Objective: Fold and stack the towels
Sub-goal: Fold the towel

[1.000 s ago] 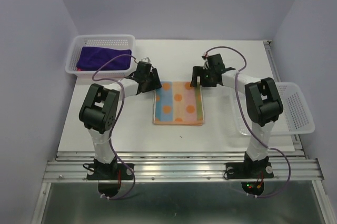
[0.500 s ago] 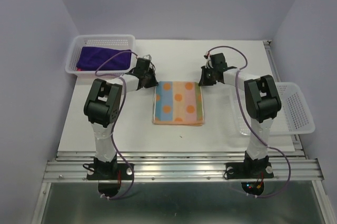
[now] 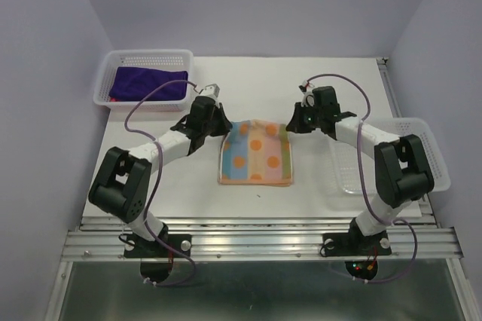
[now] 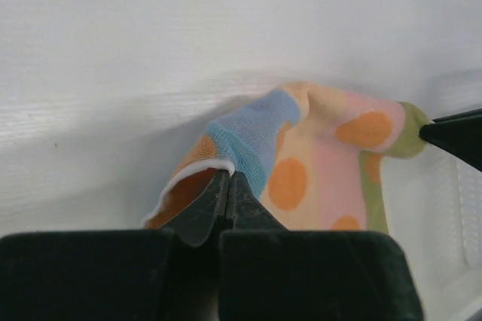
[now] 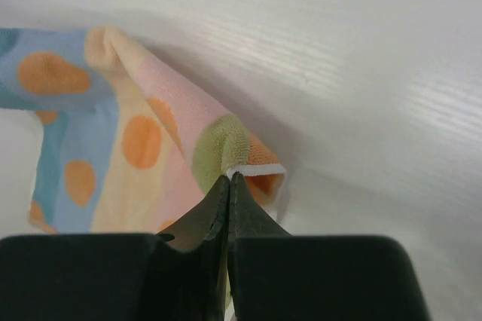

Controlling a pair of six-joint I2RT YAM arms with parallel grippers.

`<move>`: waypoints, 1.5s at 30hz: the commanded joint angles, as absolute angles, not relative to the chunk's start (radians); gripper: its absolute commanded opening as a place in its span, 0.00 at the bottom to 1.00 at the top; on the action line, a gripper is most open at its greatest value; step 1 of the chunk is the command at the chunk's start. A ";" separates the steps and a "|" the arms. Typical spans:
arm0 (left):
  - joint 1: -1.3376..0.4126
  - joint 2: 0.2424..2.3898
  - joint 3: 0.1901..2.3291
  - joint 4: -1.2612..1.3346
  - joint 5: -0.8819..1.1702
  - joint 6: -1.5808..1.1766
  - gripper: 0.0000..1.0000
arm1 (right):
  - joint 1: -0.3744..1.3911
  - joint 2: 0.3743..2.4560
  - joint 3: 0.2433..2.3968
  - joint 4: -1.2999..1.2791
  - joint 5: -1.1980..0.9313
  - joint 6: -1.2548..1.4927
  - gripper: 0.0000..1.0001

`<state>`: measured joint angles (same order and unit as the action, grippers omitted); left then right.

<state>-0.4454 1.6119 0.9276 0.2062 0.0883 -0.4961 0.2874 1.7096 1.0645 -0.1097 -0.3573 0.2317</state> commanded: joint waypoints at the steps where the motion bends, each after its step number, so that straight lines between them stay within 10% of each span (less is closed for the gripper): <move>1: -0.492 1.500 0.806 0.268 0.029 -0.540 0.00 | 0.319 1.582 0.935 -0.029 -0.374 0.278 0.01; 29: -0.586 0.896 0.229 0.276 0.094 -0.790 0.00 | 0.422 1.094 0.454 -0.060 -0.370 0.443 0.02; 36: -0.591 0.884 0.215 0.212 0.143 -0.795 0.27 | 0.422 1.117 0.430 -0.087 -0.382 0.430 0.18; 39: -0.591 0.862 0.239 0.134 0.106 -0.807 0.54 | 0.422 1.100 0.440 -0.107 -0.400 0.419 0.41; 43: -0.591 0.848 0.284 0.071 0.063 -0.807 0.99 | 0.423 1.078 0.474 -0.107 -0.466 0.402 1.00; 45: -0.591 0.865 0.320 0.060 0.029 -0.799 0.99 | 0.422 1.065 0.498 -0.115 -0.483 0.399 1.00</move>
<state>-0.5835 0.8661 0.2356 0.1059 0.0902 -0.8101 0.4137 1.1053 0.4442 -0.1150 -0.4175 0.4171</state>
